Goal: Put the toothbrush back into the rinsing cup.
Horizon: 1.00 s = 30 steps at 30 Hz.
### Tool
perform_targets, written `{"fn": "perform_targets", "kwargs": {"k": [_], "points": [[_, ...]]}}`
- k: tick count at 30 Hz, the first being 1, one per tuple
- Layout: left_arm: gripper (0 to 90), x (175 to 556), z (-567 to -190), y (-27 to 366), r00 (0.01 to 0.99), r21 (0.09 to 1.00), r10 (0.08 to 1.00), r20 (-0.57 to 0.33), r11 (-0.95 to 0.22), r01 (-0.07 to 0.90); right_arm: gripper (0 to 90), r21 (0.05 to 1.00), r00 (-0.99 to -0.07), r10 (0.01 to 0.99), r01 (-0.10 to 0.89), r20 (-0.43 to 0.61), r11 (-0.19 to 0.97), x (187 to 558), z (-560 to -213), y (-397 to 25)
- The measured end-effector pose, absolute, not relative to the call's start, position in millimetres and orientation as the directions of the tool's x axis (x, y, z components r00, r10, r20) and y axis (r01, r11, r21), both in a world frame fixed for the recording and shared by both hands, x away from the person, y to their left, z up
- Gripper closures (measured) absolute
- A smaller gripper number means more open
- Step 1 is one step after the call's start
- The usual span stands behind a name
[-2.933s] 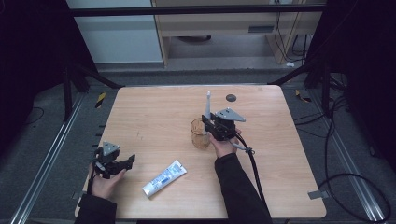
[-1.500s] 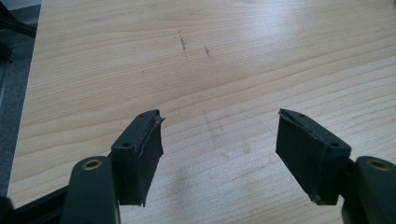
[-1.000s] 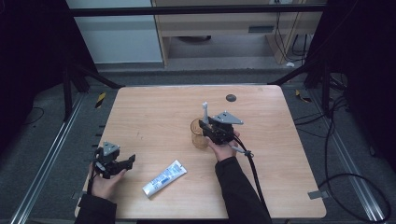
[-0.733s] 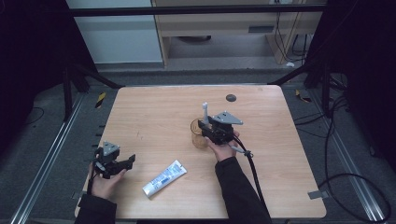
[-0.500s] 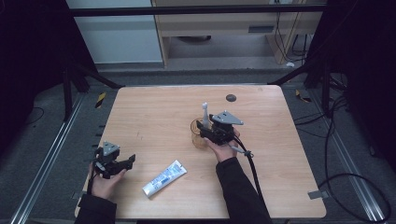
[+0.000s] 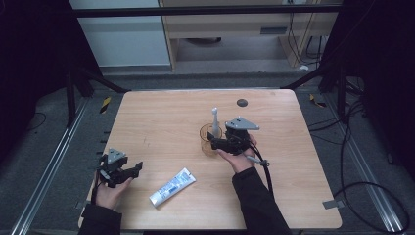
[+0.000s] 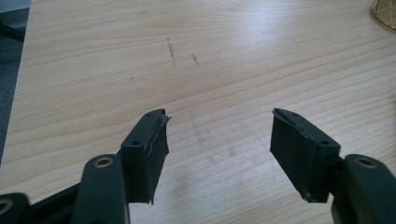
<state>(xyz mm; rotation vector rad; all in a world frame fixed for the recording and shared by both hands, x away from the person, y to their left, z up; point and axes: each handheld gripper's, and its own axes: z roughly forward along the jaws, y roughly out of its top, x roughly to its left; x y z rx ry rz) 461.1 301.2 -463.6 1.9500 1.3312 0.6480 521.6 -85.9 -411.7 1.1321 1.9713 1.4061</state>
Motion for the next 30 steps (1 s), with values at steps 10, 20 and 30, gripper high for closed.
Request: {"fn": "perform_targets", "kwargs": {"k": [10,20,30], "points": [[46.7,458,-461,295,0.399,0.757,0.917,0.027,-0.279,0.591,18.7,0.909,-0.532,0.843,0.383,0.073,0.163,503,-397,-117],[56.3,455,-458,293,0.426,0.758,0.905,0.002,-0.279,0.589,19.8,0.902,-0.5,0.862,0.405,0.084,0.147,485,-400,-163],[64.9,450,-456,288,0.485,0.745,0.874,-0.014,-0.314,0.588,19.9,0.881,-0.486,0.869,0.446,0.089,0.159,471,-420,-197]]}}
